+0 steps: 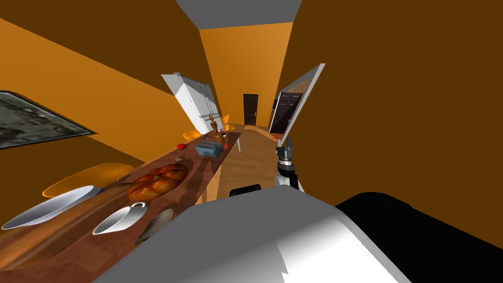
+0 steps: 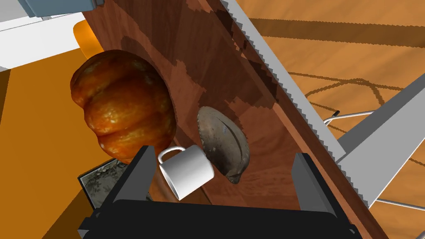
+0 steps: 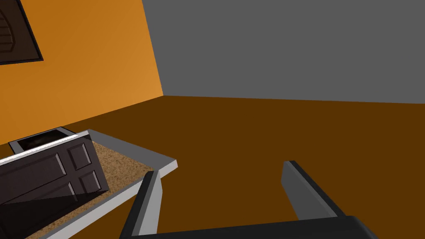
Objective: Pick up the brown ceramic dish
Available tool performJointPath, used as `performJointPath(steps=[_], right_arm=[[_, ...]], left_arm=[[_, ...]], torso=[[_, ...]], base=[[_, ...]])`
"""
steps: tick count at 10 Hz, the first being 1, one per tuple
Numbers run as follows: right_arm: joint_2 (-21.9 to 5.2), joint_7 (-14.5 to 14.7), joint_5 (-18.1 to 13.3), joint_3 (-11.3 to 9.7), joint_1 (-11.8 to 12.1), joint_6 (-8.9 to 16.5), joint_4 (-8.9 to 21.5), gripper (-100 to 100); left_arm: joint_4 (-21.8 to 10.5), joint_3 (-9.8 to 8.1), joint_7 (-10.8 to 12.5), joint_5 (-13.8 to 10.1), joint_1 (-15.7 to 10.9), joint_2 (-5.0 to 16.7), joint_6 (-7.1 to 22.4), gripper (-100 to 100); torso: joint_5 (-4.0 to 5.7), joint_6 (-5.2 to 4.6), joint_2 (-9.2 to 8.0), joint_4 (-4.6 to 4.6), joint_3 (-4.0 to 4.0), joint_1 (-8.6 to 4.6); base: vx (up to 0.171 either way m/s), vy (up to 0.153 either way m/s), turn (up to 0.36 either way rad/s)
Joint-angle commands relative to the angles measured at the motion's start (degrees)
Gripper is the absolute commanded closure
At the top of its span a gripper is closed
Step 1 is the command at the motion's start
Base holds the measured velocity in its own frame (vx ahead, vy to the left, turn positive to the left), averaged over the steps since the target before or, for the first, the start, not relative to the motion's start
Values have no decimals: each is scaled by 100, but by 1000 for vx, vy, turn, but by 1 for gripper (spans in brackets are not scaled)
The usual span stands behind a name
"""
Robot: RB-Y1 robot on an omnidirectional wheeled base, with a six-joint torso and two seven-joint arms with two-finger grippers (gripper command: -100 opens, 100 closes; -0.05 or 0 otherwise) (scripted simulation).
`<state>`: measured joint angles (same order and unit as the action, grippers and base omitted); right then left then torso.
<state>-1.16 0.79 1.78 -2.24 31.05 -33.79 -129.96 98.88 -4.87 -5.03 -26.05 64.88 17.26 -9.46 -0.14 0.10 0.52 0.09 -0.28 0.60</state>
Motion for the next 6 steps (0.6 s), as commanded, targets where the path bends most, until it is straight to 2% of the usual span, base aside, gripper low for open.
performJointPath(steps=[1,4,6], right_arm=[[0,0,0,0,0,0,0,0],[-1,0,0,0,0,0,0,0],[-1,0,0,0,1,0,0,0]], left_arm=[[-222,40,37,-53,182,112,-38,-100],[-556,125,6,-113,581,269,60,-100],[-739,192,-23,-130,795,363,114,-100]], torso=[[0,0,0,0,0,0],[-5,-4,17,3,-10,26],[-4,-2,26,5,-15,18]], base=[[50,73,-188],[92,127,-284],[98,123,-203]])
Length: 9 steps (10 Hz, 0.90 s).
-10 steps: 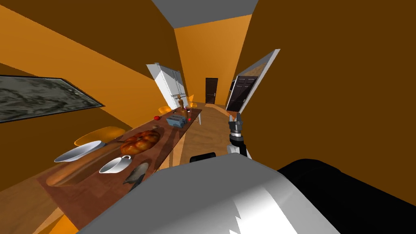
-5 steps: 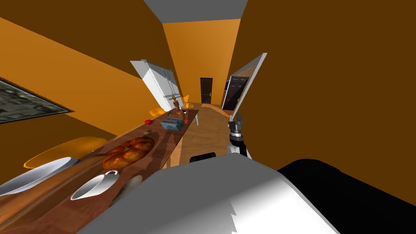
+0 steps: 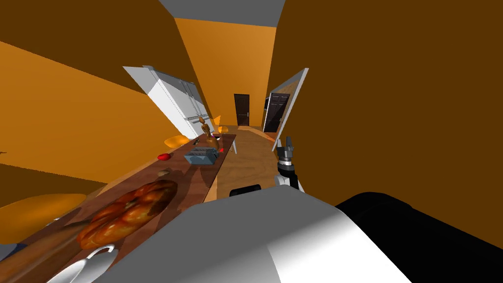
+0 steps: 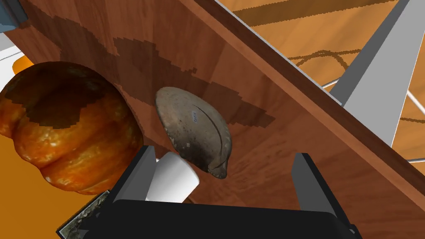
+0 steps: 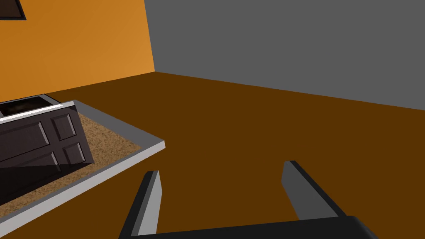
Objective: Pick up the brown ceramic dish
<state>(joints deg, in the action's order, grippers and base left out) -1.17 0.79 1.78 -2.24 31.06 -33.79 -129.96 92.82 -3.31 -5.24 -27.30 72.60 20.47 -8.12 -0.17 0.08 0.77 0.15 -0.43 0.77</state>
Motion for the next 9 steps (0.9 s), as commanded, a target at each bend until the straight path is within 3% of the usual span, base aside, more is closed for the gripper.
performJointPath(steps=[1,4,5,6,7,9], right_arm=[[0,0,0,0,0,0,0,0],[0,0,0,0,1,0,0,0],[0,0,0,0,0,0,0,0],[1,0,0,0,1,0,0,0],[1,0,0,-1,0,0,0,0],[2,0,0,-1,-1,0,0,0]], left_arm=[[-211,71,-18,-9,112,84,5,-100],[-492,261,-92,9,384,206,113,-100],[-379,195,-95,16,340,143,109,-100],[-380,198,-106,18,349,146,133,0],[-554,185,-90,77,149,100,111,-100],[-728,174,-76,136,-48,54,92,-100]], torso=[[0,0,0,0,0,0],[-1,1,12,2,-6,3],[-3,-2,16,3,-9,11],[1,3,-1,0,0,-17],[8,3,-17,-4,10,-43],[10,3,-35,-9,20,-51]], base=[[103,121,-164],[121,145,-160],[55,82,-54],[9,16,4],[-8,13,-1],[-29,8,0]])
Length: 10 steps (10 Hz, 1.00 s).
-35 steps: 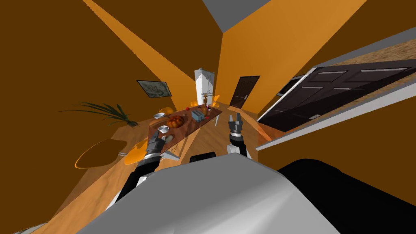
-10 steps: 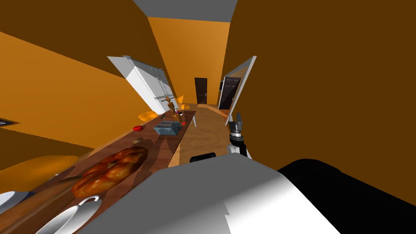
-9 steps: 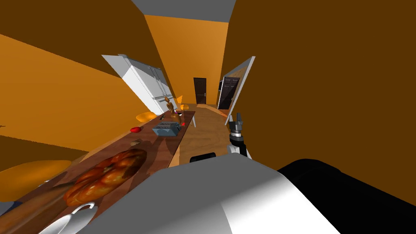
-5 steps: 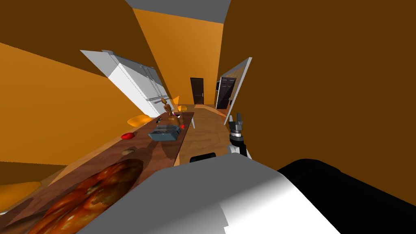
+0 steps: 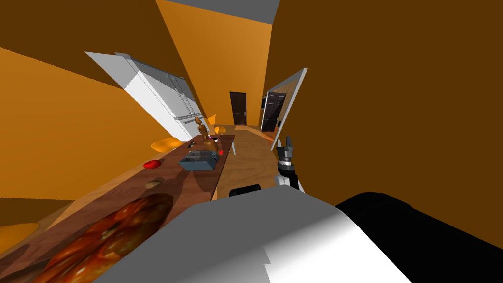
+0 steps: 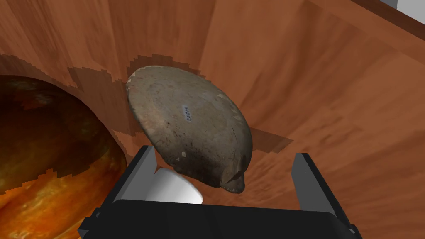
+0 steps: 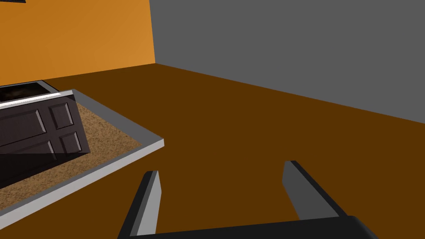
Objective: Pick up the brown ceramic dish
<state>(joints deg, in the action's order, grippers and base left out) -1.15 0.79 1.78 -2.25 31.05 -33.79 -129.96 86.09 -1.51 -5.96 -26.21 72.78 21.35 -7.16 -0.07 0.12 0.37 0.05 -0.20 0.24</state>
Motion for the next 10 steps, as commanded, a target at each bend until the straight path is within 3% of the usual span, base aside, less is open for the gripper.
performJointPath(steps=[1,2,3,7,8,9,10], right_arm=[[0,0,0,0,0,0,0,0],[0,0,0,0,0,0,0,0],[0,0,0,0,0,0,0,0],[0,0,0,0,0,0,0,0],[0,0,0,0,0,0,0,0],[0,0,0,0,0,0,0,0],[0,0,0,0,1,0,0,0]], left_arm=[[-142,-12,2,57,-166,-57,-13,-100],[-100,-4,14,26,-108,-13,-14,-100],[-111,-5,17,29,-119,-14,-17,100],[-112,-4,9,34,-116,-10,-13,100],[-112,-4,8,34,-116,-10,-13,0],[76,2,-15,-17,81,0,11,100],[163,8,-22,-47,180,24,21,100]], torso=[[0,0,0,0,0,0],[0,0,-1,0,1,0],[1,0,4,1,-2,-2],[1,4,8,0,-3,-3],[1,4,8,0,-3,-3],[1,4,8,0,-3,-4],[3,6,13,2,-6,-8]], base=[[-32,5,1],[-13,3,-2],[0,0,0],[0,0,0],[0,0,0],[22,-5,0],[35,-6,9]])
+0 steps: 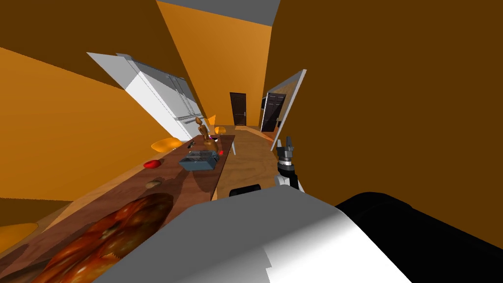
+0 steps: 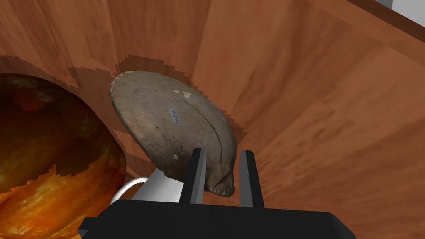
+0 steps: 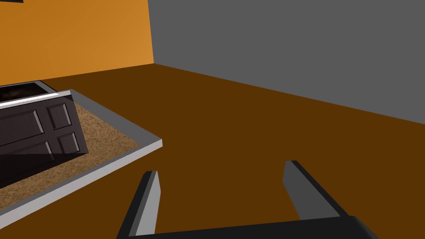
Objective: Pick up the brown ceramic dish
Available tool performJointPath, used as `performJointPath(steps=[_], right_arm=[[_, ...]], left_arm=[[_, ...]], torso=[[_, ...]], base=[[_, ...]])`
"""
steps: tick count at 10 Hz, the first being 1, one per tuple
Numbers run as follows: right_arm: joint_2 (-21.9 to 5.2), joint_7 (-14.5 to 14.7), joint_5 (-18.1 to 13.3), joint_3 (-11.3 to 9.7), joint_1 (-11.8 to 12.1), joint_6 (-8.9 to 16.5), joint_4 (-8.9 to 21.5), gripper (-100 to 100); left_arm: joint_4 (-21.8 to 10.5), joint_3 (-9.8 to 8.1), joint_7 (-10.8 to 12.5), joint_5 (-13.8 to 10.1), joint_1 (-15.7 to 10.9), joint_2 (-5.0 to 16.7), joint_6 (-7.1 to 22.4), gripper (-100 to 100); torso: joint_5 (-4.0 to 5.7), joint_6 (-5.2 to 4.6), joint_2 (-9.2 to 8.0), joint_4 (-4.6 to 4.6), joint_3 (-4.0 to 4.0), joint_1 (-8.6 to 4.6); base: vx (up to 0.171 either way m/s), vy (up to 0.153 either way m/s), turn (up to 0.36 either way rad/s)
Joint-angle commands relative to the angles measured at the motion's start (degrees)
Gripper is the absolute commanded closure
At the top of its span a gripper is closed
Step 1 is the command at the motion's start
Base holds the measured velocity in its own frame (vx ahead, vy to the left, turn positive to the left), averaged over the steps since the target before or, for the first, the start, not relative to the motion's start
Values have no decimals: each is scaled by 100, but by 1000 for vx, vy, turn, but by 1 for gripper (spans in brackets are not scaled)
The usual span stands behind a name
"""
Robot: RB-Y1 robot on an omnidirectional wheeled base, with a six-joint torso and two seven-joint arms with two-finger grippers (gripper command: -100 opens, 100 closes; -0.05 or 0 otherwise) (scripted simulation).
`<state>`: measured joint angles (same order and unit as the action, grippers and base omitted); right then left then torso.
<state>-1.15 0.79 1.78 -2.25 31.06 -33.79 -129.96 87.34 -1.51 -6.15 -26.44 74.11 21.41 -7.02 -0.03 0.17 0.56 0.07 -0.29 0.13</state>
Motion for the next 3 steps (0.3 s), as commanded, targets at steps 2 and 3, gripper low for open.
performJointPath(steps=[2,3], right_arm=[[0,0,0,0,0,0,0,0],[0,0,0,0,0,0,0,0]], left_arm=[[102,5,-9,-42,108,36,25,100],[110,7,-10,-47,119,40,29,0]], torso=[[0,0,2,1,-1,-1],[-2,-1,-3,-1,2,2]], base=[[24,-8,1],[0,0,0]])
